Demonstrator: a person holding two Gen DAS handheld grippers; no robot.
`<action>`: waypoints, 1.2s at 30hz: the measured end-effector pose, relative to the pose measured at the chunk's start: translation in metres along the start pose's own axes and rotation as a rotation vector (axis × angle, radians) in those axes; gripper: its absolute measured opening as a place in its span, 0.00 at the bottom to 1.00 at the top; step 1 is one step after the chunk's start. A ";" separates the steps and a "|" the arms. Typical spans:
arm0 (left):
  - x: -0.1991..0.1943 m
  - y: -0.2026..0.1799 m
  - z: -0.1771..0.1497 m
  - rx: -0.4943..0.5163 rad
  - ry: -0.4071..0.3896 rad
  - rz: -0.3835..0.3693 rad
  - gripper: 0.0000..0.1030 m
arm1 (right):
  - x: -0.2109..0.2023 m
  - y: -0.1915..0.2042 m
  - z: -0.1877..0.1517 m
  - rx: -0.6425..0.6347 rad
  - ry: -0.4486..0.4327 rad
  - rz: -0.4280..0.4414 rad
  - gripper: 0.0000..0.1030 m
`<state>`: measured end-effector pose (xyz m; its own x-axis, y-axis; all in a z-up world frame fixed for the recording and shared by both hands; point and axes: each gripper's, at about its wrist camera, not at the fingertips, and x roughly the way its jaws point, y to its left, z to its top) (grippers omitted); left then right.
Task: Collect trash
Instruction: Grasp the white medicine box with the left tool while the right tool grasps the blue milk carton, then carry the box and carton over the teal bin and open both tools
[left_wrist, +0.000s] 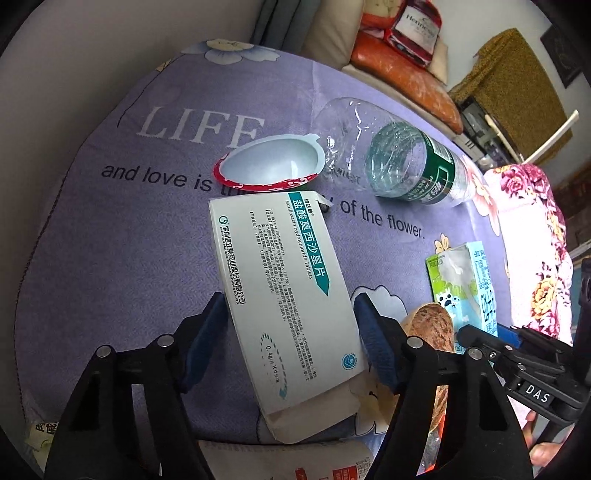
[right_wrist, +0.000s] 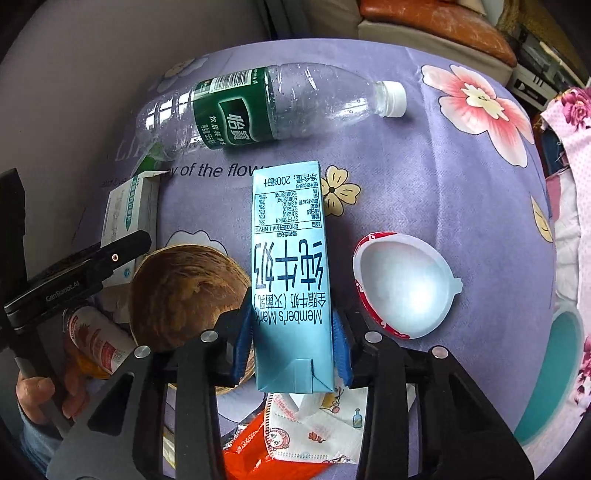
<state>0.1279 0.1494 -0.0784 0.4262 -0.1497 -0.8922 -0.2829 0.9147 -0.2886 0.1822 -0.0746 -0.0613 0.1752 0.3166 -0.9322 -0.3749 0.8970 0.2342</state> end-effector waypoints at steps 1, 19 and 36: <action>-0.003 -0.001 -0.001 0.002 -0.005 -0.001 0.69 | -0.002 0.000 -0.001 0.001 -0.006 0.005 0.34; -0.070 -0.032 -0.009 0.068 -0.132 -0.054 0.69 | -0.073 -0.021 -0.026 0.061 -0.154 0.088 0.34; -0.074 -0.161 -0.060 0.363 -0.095 -0.196 0.69 | -0.142 -0.109 -0.096 0.265 -0.300 0.088 0.34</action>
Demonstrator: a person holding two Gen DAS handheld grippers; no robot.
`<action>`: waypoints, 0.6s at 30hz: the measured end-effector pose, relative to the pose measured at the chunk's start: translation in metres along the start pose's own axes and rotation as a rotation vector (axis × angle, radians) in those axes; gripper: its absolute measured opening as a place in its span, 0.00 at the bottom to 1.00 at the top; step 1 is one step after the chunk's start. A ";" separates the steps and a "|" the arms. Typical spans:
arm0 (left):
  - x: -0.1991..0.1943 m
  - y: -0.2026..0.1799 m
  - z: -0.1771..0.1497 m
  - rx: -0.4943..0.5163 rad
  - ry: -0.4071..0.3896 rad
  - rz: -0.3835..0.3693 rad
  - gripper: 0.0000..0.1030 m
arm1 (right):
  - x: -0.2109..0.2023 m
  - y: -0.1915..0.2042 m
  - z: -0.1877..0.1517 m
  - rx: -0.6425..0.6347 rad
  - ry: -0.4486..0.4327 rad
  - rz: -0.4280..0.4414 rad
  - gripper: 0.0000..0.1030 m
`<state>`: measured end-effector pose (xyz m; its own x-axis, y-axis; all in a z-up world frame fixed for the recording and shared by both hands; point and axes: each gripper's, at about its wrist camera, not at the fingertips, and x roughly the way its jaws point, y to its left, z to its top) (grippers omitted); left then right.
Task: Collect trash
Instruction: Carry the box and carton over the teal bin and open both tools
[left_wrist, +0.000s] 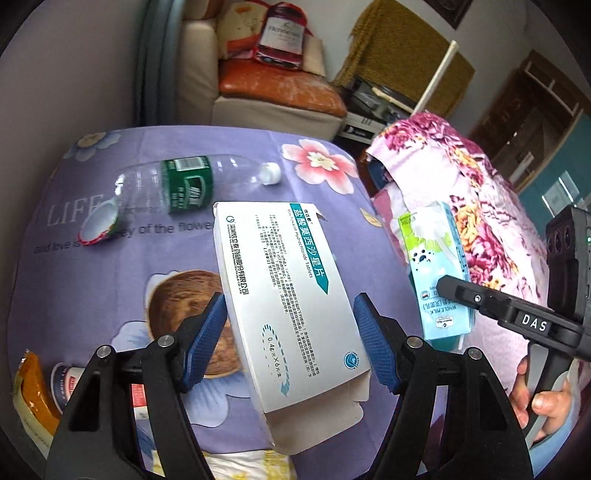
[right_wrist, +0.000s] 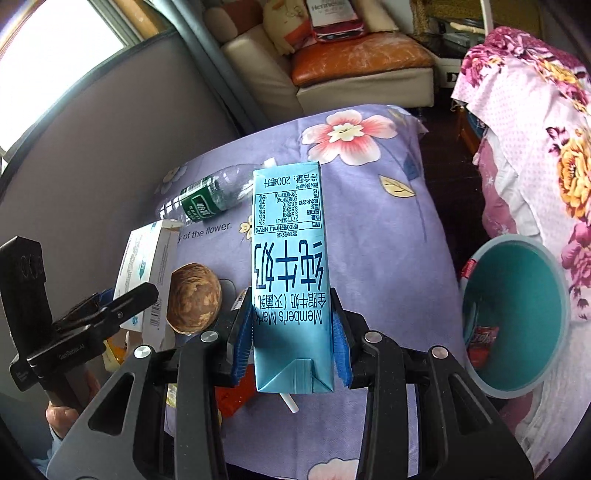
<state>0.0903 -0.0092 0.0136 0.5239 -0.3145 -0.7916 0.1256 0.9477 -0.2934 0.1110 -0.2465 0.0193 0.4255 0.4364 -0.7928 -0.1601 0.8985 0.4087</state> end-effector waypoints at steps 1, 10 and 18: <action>0.005 -0.012 -0.001 0.021 0.010 -0.012 0.69 | -0.007 -0.009 -0.002 0.018 -0.013 -0.003 0.34; 0.056 -0.109 -0.011 0.181 0.109 -0.103 0.69 | -0.051 -0.092 -0.023 0.160 -0.100 -0.038 0.34; 0.102 -0.184 -0.018 0.313 0.190 -0.144 0.69 | -0.074 -0.162 -0.041 0.262 -0.133 -0.075 0.34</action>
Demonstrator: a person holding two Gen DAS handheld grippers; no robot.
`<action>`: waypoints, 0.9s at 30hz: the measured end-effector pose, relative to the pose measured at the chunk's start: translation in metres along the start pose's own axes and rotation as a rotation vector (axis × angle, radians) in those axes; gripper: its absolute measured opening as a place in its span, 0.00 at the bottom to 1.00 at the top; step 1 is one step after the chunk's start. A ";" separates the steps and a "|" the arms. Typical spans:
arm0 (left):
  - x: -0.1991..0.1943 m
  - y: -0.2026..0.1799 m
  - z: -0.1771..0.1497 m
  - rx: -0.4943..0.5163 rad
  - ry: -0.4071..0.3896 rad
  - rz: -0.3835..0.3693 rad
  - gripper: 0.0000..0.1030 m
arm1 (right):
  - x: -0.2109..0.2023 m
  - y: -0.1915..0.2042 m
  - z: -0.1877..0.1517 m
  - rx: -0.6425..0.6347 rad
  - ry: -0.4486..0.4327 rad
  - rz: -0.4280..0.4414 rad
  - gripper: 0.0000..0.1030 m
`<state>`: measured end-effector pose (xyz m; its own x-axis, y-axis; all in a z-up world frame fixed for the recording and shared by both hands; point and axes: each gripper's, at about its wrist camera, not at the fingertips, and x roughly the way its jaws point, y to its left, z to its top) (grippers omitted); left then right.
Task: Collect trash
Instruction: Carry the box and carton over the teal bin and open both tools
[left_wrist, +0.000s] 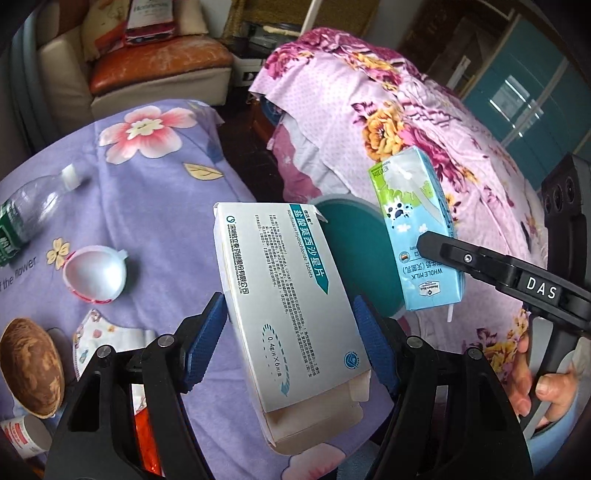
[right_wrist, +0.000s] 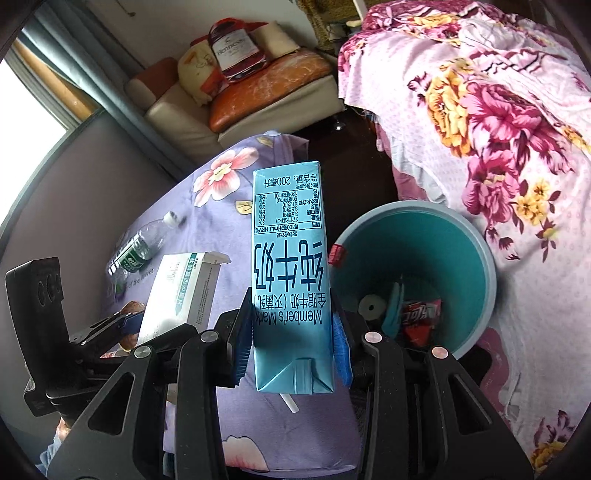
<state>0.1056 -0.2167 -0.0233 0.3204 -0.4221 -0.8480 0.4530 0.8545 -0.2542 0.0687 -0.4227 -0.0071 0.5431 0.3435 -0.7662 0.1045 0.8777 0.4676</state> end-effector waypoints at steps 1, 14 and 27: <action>0.007 -0.007 0.003 0.016 0.013 0.002 0.69 | -0.002 -0.008 0.001 0.012 -0.003 -0.005 0.34; 0.074 -0.064 0.023 0.113 0.124 -0.016 0.70 | -0.005 -0.082 0.002 0.130 -0.012 -0.057 0.34; 0.098 -0.070 0.023 0.128 0.165 -0.013 0.77 | 0.005 -0.102 0.001 0.154 0.009 -0.101 0.34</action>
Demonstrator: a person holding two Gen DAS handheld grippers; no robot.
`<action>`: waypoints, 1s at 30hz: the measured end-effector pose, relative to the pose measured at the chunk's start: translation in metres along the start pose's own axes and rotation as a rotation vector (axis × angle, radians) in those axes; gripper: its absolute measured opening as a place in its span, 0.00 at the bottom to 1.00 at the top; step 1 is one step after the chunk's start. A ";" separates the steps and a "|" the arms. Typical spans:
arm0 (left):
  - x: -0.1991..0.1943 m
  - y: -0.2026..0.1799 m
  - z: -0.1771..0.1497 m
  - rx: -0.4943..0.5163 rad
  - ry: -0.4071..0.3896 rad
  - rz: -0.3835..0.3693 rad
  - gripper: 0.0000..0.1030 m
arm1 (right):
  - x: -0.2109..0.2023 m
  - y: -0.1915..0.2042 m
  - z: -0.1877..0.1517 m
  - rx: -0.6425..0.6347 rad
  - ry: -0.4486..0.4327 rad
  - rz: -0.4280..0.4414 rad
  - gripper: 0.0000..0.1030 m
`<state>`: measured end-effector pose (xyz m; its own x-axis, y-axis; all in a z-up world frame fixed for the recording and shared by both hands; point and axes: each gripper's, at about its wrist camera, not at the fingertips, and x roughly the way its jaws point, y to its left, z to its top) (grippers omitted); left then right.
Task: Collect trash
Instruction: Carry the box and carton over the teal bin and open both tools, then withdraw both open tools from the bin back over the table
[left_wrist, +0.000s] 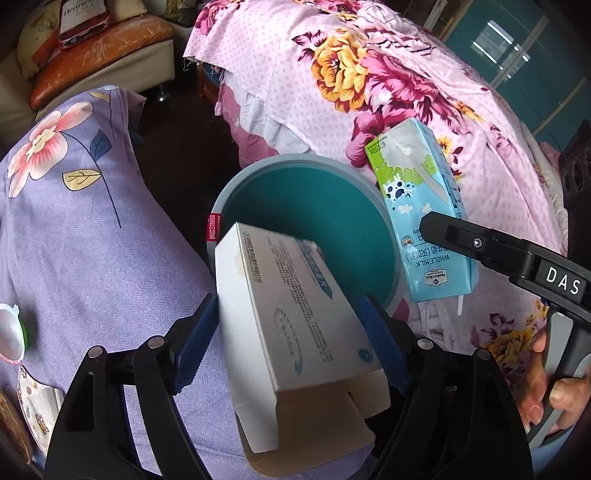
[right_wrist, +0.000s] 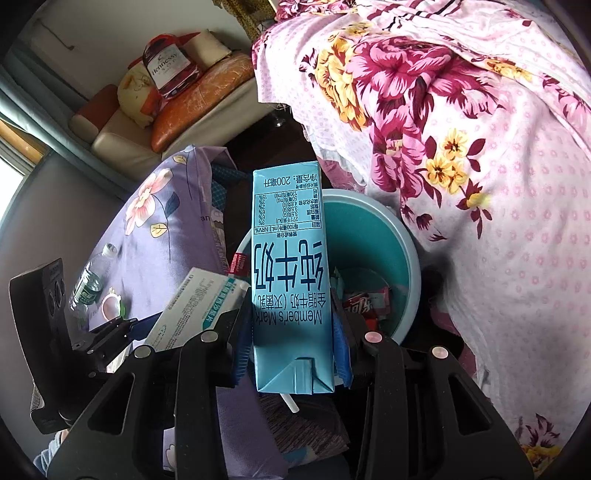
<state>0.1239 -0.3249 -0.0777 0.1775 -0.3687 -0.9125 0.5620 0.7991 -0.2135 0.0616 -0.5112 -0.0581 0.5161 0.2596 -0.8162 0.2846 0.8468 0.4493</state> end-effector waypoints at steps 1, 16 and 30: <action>0.000 0.001 0.000 -0.002 0.001 -0.001 0.77 | 0.001 0.000 0.000 -0.002 0.001 -0.002 0.34; -0.030 0.041 -0.015 -0.118 -0.057 -0.003 0.89 | 0.021 0.015 0.001 0.009 0.051 -0.008 0.52; -0.063 0.066 -0.047 -0.173 -0.097 0.002 0.89 | 0.010 0.044 -0.009 0.004 0.064 -0.011 0.71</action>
<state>0.1116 -0.2264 -0.0511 0.2607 -0.4041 -0.8768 0.4155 0.8667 -0.2760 0.0720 -0.4675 -0.0494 0.4606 0.2797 -0.8424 0.2930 0.8479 0.4418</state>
